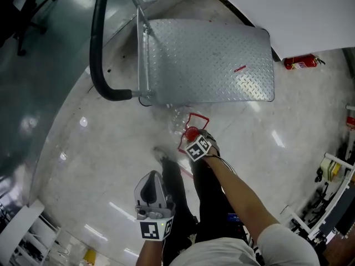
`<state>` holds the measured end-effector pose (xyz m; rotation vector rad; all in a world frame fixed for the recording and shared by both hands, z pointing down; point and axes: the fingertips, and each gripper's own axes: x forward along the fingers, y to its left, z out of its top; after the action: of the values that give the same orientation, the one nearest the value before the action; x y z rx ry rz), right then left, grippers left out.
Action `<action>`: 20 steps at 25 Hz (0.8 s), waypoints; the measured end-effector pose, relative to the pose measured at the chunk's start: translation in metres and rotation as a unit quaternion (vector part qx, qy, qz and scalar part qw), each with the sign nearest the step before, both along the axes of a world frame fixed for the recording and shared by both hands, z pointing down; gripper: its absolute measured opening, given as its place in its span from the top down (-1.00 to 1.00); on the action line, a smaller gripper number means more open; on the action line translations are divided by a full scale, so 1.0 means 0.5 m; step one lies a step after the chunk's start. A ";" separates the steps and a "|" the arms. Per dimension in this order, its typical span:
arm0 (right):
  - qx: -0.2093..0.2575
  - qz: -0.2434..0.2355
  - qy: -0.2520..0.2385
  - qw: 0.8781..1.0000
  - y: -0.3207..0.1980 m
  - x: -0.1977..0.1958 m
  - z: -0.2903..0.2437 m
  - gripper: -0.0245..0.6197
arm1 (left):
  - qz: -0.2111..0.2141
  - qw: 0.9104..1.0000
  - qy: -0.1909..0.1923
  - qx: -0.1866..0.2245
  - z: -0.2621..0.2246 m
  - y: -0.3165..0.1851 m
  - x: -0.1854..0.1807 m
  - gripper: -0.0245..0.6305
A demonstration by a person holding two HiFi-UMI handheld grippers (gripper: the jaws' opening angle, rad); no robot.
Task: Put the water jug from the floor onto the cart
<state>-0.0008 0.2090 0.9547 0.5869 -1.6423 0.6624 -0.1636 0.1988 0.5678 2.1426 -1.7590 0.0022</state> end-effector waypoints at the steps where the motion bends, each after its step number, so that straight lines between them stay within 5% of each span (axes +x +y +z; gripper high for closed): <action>1: 0.000 0.002 0.001 1.000 0.000 -0.002 0.003 0.08 | -0.001 1.000 0.002 -0.002 0.000 0.002 -0.004 0.92; 11: 0.006 -0.014 0.003 1.000 -0.010 0.011 -0.032 0.08 | -0.005 1.000 0.005 0.002 -0.015 0.000 0.009 0.92; 20: 0.003 -0.009 -0.018 1.000 -0.037 0.081 -0.265 0.08 | -0.022 0.999 0.015 0.035 -0.145 -0.037 0.067 0.92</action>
<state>0.0396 0.1905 0.8221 0.5682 -1.6818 0.6584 -0.1301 0.1803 0.4955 2.1394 -1.8145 -0.1042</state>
